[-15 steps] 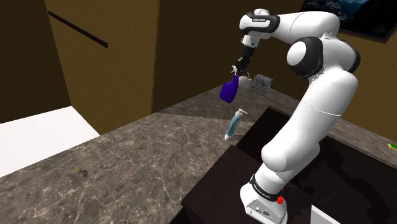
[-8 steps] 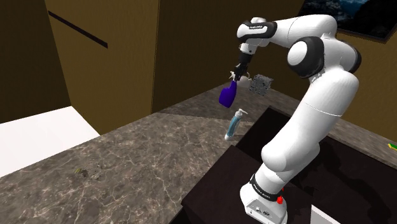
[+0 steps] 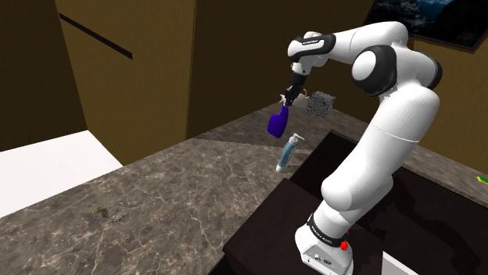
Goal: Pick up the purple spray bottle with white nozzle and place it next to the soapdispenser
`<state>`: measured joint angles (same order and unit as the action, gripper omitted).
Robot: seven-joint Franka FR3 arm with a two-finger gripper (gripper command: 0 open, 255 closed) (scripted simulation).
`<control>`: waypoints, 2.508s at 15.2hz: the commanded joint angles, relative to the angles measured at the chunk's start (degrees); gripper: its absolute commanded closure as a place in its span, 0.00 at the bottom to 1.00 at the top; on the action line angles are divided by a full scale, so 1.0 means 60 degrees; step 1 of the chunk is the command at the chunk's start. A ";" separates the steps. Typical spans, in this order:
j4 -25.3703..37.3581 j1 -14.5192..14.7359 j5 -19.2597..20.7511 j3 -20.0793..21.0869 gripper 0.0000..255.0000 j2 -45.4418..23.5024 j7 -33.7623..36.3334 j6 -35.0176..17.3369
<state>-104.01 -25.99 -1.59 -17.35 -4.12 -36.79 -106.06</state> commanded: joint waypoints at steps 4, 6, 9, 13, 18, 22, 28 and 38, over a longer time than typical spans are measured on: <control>-0.0536 -0.0010 -0.0042 -0.0003 1.00 -0.0114 -0.0042 -0.0650; -0.0724 -0.0013 -0.0064 -0.0002 1.00 -0.0173 -0.0058 -0.0895; -0.0990 -0.0018 -0.0102 0.0001 1.00 -0.0276 -0.0087 -0.1259; -0.1314 -0.0028 -0.0165 0.0006 1.00 -0.0442 -0.0132 -0.1740; -0.1671 -0.0044 -0.0264 0.0019 1.00 -0.0692 -0.0201 -0.2334; -0.1918 -0.0061 -0.0358 0.0035 1.00 -0.0926 -0.0267 -0.2802; -0.2070 -0.0076 -0.0433 0.0051 1.00 -0.1105 -0.0319 -0.3125; -0.2071 -0.0076 -0.0433 0.0051 0.00 -0.1105 -0.0320 -0.3126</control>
<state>-116.43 -26.45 -4.19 -17.05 -10.76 -38.71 -124.81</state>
